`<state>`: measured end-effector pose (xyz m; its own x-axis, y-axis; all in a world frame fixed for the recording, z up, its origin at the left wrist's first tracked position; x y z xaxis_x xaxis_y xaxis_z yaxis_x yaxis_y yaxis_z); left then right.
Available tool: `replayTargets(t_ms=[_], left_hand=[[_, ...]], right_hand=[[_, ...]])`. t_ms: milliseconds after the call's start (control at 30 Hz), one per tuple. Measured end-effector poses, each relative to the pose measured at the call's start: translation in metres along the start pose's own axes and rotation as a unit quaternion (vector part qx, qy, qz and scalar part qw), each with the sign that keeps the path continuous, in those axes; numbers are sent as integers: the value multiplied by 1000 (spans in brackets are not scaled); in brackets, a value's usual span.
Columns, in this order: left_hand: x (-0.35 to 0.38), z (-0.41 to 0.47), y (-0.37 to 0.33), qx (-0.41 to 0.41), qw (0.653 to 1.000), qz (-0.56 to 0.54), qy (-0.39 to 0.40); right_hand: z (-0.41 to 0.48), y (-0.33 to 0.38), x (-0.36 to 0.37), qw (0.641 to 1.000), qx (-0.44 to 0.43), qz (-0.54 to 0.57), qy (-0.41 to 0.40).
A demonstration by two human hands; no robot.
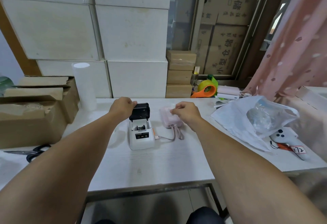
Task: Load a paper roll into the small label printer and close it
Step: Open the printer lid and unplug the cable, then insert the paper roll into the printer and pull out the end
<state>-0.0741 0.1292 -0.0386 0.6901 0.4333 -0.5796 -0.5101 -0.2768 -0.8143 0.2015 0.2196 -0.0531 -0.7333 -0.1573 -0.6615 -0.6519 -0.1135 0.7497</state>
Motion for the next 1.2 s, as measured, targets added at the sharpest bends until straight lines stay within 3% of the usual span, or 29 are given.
replayTargets(t_ms=[233, 533, 933, 1100, 1200], left_hand=[[1, -2, 6, 15, 999, -23, -18], [0, -1, 8, 33, 999, -39, -16], [-7, -12, 4, 55, 998, 18, -7], [-34, -17, 16, 46, 988, 144, -6], [-43, -25, 35, 8, 971, 233, 48]], right_hand=[[3, -42, -22, 974, 61, -205, -74], [2, -64, -15, 930, 59, -353, -79], [0, -56, -19, 921, 89, -378, -29], [-2, -22, -38, 928, 37, -353, -114], [-8, 6, -44, 928, -4, -336, -161]])
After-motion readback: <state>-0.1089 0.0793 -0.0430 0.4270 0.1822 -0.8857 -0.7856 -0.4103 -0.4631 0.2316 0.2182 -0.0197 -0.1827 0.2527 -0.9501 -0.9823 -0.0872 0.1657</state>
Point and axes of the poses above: each hand's wrist, its own z-axis towards the middle knuckle, its own x-axis out of the palm, y = z × x, the point moved 9 cm from there along z, towards the middle knuckle, and after that the axes turned 14 degrees about -z, right-handed, at the moved point
